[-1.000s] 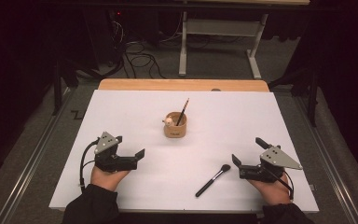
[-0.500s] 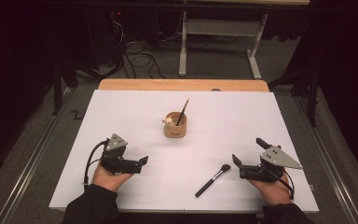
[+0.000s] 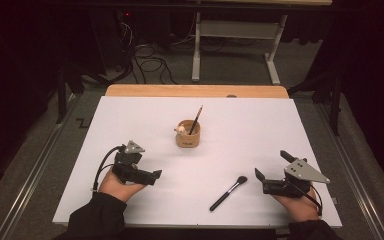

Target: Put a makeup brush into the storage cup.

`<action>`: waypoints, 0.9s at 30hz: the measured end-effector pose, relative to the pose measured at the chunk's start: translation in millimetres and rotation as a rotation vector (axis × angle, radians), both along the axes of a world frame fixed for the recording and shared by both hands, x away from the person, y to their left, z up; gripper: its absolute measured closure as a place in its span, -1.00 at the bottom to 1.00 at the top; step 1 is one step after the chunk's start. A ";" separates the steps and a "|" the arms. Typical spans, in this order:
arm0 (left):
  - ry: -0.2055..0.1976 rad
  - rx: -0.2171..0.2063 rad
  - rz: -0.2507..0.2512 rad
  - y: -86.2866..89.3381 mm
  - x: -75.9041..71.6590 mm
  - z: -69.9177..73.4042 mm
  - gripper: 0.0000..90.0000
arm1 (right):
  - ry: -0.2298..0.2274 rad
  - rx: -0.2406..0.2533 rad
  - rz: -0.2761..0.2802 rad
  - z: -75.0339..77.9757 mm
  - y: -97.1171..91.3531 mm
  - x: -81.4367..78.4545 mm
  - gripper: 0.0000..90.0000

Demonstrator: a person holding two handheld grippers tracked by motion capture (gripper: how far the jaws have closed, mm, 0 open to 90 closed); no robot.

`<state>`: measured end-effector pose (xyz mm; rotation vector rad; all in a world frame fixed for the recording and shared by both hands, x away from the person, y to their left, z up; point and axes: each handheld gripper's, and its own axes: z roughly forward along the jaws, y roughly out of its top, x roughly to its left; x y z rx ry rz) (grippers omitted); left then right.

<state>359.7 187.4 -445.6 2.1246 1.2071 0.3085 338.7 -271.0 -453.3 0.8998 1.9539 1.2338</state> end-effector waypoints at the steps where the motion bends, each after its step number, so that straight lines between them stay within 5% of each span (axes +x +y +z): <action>1: 0.016 0.005 -0.007 -1.0 0.9 1.6 -0.99 | 0.001 0.007 -0.001 -0.5 -1.9 -0.1 -1.00; 17: 0.215 0.120 -0.055 -21.8 12.0 17.9 -0.90 | -0.002 0.035 0.020 1.2 0.5 -4.3 -1.00; 27: 0.288 0.190 -0.057 -36.0 15.2 19.3 -0.85 | -0.002 0.032 0.026 0.4 1.0 -4.2 -1.00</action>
